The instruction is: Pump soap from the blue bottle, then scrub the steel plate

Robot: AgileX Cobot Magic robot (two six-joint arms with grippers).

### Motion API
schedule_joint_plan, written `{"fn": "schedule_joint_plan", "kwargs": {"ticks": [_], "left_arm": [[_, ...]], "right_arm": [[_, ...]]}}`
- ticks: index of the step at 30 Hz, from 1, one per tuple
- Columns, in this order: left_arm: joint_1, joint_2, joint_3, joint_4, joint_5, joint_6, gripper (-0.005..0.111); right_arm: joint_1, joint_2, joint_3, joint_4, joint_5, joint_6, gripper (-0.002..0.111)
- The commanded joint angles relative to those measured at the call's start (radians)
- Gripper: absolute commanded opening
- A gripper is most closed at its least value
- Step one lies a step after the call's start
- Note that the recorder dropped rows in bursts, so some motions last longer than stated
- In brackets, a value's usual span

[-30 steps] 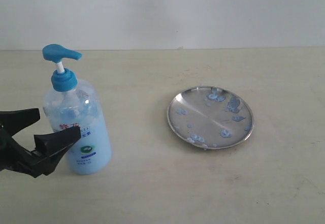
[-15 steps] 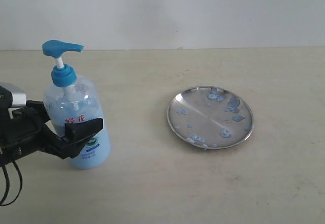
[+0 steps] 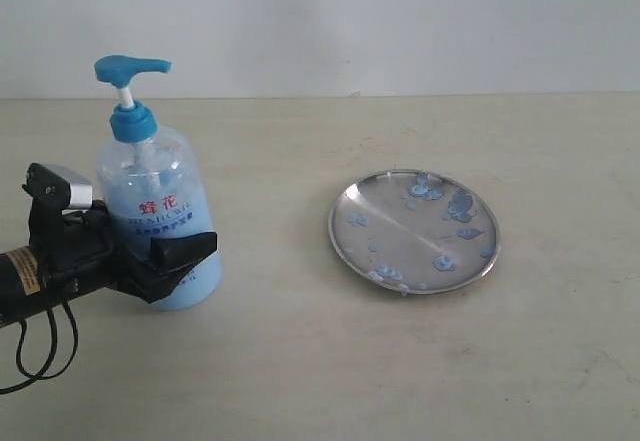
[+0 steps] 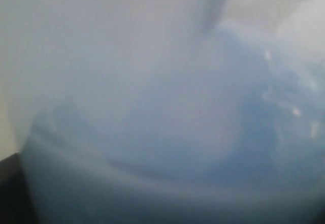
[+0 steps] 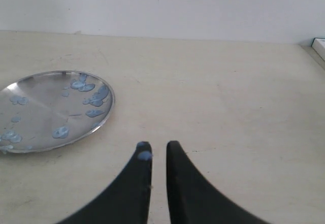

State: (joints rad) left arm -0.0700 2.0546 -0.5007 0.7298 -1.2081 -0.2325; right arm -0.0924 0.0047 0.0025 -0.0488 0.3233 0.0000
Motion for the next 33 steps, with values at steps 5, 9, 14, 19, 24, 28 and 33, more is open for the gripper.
{"fn": "schedule_joint_plan", "kwargs": {"ticks": [5, 9, 14, 19, 24, 28, 33], "left_arm": [[-0.001, 0.003, -0.010, 0.012, -0.013, 0.013, 0.004], [-0.001, 0.003, -0.024, 0.094, -0.013, 0.086, 0.004], [-0.001, 0.003, -0.050, 0.183, -0.013, 0.166, 0.004], [-0.001, 0.003, -0.058, 0.195, -0.013, 0.166, 0.004], [-0.001, -0.001, -0.083, 0.202, -0.013, 0.156, 0.004], [-0.001, -0.001, -0.111, 0.215, -0.013, 0.136, 0.004], [-0.008, -0.008, -0.174, 0.224, -0.012, 0.077, 0.004]], "right_arm": [[-0.006, -0.005, -0.003, -0.008, -0.002, 0.000, 0.001], [-0.006, -0.005, -0.003, -0.008, -0.002, 0.000, 0.001], [-0.006, -0.005, -0.003, -0.008, -0.002, 0.000, 0.001], [-0.006, -0.005, -0.003, -0.008, -0.002, 0.000, 0.001], [-0.006, -0.005, -0.003, -0.048, -0.044, -0.103, 0.001], [-0.006, -0.005, -0.003, -0.024, -0.193, -0.053, 0.001], [-0.006, -0.005, -0.003, 0.018, -0.437, 0.054, 0.001]]}}
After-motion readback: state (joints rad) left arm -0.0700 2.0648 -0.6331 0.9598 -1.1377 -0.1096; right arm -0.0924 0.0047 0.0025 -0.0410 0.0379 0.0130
